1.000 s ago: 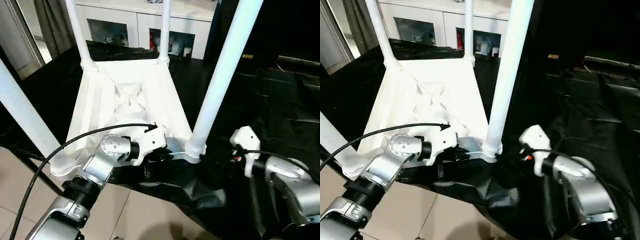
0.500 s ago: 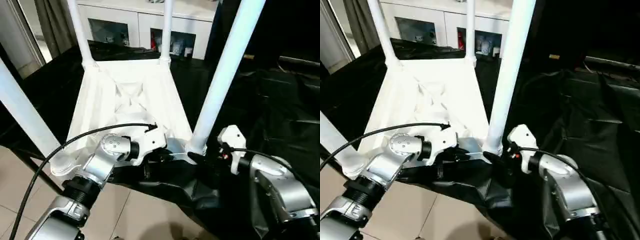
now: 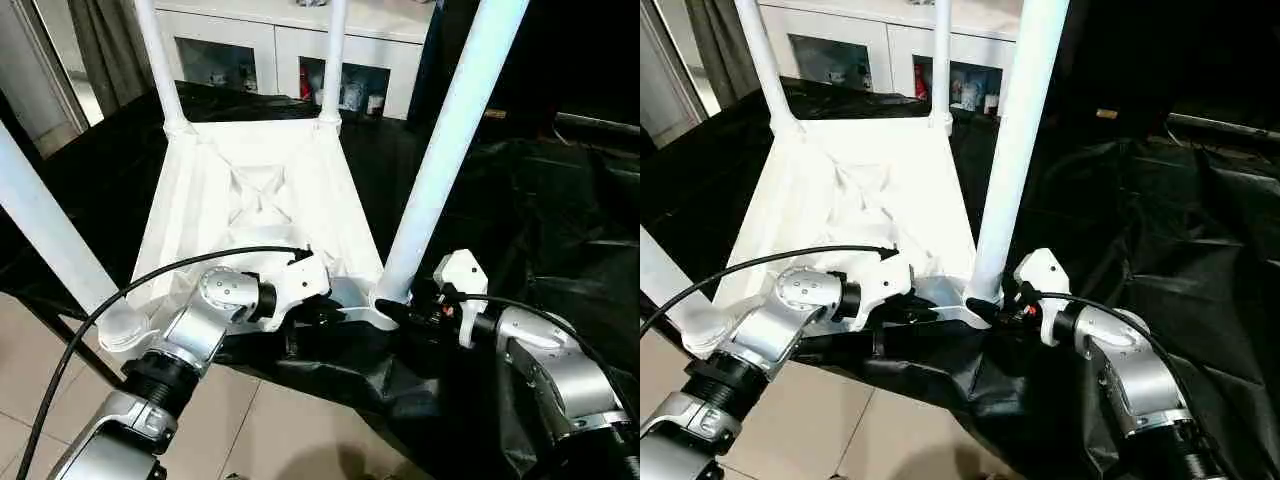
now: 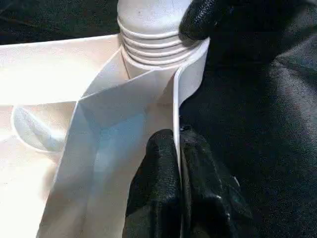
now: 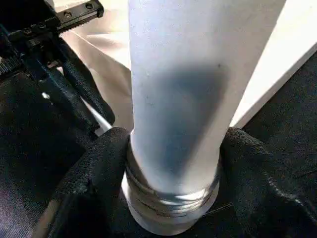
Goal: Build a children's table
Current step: Rotate leg to tighten
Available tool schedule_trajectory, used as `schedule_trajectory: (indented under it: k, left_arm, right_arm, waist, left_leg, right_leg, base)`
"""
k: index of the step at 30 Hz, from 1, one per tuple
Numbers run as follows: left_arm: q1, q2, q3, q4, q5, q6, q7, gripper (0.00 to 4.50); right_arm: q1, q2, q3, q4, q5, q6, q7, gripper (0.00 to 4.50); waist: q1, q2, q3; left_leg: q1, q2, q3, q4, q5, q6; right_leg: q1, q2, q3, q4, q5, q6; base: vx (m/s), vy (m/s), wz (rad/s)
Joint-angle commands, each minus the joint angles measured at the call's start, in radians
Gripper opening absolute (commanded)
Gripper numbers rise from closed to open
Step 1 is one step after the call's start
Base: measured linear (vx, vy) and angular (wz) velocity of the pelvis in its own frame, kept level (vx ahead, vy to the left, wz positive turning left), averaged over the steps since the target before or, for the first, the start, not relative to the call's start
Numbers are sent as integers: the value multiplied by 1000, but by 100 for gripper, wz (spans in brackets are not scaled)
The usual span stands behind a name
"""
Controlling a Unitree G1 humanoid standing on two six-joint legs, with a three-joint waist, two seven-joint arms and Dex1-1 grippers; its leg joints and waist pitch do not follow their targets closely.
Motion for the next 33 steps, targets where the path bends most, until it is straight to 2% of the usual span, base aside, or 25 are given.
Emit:
schedule_trajectory:
  k: [1,3,6,7,8,9,10,11,12,13,14,17,18,19,20,21,22,24,28,31,33]
  left_arm:
    - [14,-6,-5,7,-32,6,-12,0]
    - [12,-17,6,14,-33,18,12,0]
    - [-13,-56,31,50,-25,46,98,0]
    - [-47,-96,46,96,-8,62,185,0]
    - [-47,-96,46,96,-8,62,185,0]
    - [-82,-138,61,145,2,81,267,0]
    - [-90,-147,65,157,3,85,285,0]
    - [-124,-189,82,206,4,99,359,0]
    - [-134,-202,87,219,3,102,378,0]
    - [-173,-251,106,272,-1,108,458,0]
    - [-187,-269,108,292,-2,106,477,0]
    - [-213,-296,106,326,4,94,510,0]
    - [-224,-305,102,337,7,84,515,0]
    - [-235,-312,100,352,12,74,521,0]
    - [-246,-316,98,370,18,58,525,0]
    - [-252,-318,97,380,20,48,522,0]
    - [-253,-317,99,382,17,44,514,0]
    - [-255,-312,99,391,15,30,501,0]
    - [-246,-282,94,388,7,-3,443,0]
    - [-240,-263,93,381,-2,-26,402,0]
    - [-219,-226,89,358,-21,-53,314,0]
  right_arm:
    - [-8,-9,13,18,-11,-12,14,261]
    - [-9,1,13,30,-19,-15,-2,260]
    - [-30,41,-9,97,-65,-7,-136,259]
    - [-49,96,-44,155,-87,13,-277,259]
    - [-49,96,-44,155,-87,13,-277,259]
    - [-62,146,-66,191,-98,35,-382,259]
    - [-64,156,-69,196,-102,40,-404,259]
    - [-77,202,-83,215,-113,65,-497,259]
    - [-82,217,-86,221,-115,72,-522,259]
    - [-104,270,-87,246,-130,96,-611,259]
    - [-118,291,-79,259,-138,97,-635,259]
    - [-147,330,-65,284,-142,93,-661,259]
    - [-162,345,-61,293,-136,82,-657,259]
    - [-175,357,-59,302,-136,68,-656,259]
    - [-185,367,-62,308,-141,56,-667,259]
    - [-190,377,-75,310,-131,49,-671,259]
    - [-192,381,-90,308,-117,46,-672,329]
    - [-196,377,-102,305,-113,42,-671,329]
    - [-195,318,-99,252,-102,43,-589,380]
    - [-179,270,-89,193,-85,63,-504,380]
    - [-134,175,-72,94,-59,90,-369,380]
  waist:
    - [6,-28,-62]
    - [6,-27,-61]
    - [3,-28,-58]
    - [-2,-27,-57]
    - [-6,-27,-56]
    - [-10,-26,-57]
    - [-11,-26,-57]
    - [-13,-28,-57]
    - [-14,-24,-56]
    - [-12,-21,-60]
    - [-14,-15,-62]
    - [-11,-18,-64]
    - [-9,-14,-65]
    - [-10,-17,-65]
    - [-9,-12,-68]
    - [-8,-13,-68]
    - [-6,-12,-68]
    - [-3,-13,-67]
    - [-2,-16,-65]
    - [2,-15,-63]
    - [7,-14,-65]
  left_leg:
    - [-9,18,-2,-68,-198,73]
    - [-8,18,-2,-67,-201,72]
    - [-6,16,-2,-68,-213,66]
    - [-6,11,-2,-68,-226,51]
    - [-5,8,-2,-67,-233,44]
    - [-5,6,-4,-66,-241,33]
    - [-1,7,-5,-66,-248,30]
    - [-3,4,-5,-65,-252,32]
    - [-1,2,-4,-64,-253,34]
    - [4,2,-5,-63,-257,34]
    - [0,2,-8,-66,-249,35]
    - [-3,7,-7,-70,-243,47]
    - [-1,8,-7,-70,-240,50]
    - [-5,8,-7,-71,-234,55]
    - [-6,8,-7,-70,-222,56]
    - [-5,7,-5,-70,-219,59]
    - [-4,7,-4,-70,-214,59]
    - [-6,8,-5,-71,-203,65]
    - [-5,9,-4,-73,-211,70]
    - [-5,10,-4,-73,-208,79]
    - [-5,12,-5,-73,-194,84]
  right_leg:
    - [49,-64,42,-86,-447,-108]
    - [49,-64,42,-87,-454,-108]
    - [45,-62,40,-92,-484,-103]
    - [42,-61,37,-98,-529,-89]
    - [40,-60,35,-101,-547,-83]
    - [42,-60,32,-106,-580,-67]
    - [39,-61,32,-109,-589,-65]
    - [41,-60,30,-111,-593,-57]
    - [36,-58,31,-114,-597,-56]
    - [36,-60,31,-115,-592,-59]
    - [38,-58,31,-110,-559,-68]
    - [44,-57,35,-103,-467,-90]
    - [44,-59,37,-101,-451,-97]
    - [49,-58,37,-97,-427,-108]
    - [51,-59,39,-94,-398,-118]
    - [49,-58,39,-95,-390,-121]
    - [52,-59,40,-93,-374,-129]
    - [55,-60,41,-90,-355,-137]
    - [59,-61,40,-92,-372,-139]
    - [58,-61,41,-93,-381,-133]
    - [61,-60,41,-92,-363,-130]
  base:
    - [0,0,0]
    - [0,0,0]
    - [0,0,0]
    - [0,0,0]
    - [0,0,0]
    - [0,0,0]
    - [0,0,0]
    - [0,0,0]
    - [0,0,0]
    - [0,0,0]
    - [0,0,0]
    - [0,0,0]
    - [0,0,0]
    - [0,0,0]
    - [0,0,0]
    - [0,0,0]
    - [0,0,0]
    - [0,0,0]
    - [0,0,0]
    - [0,0,0]
    - [0,0,0]
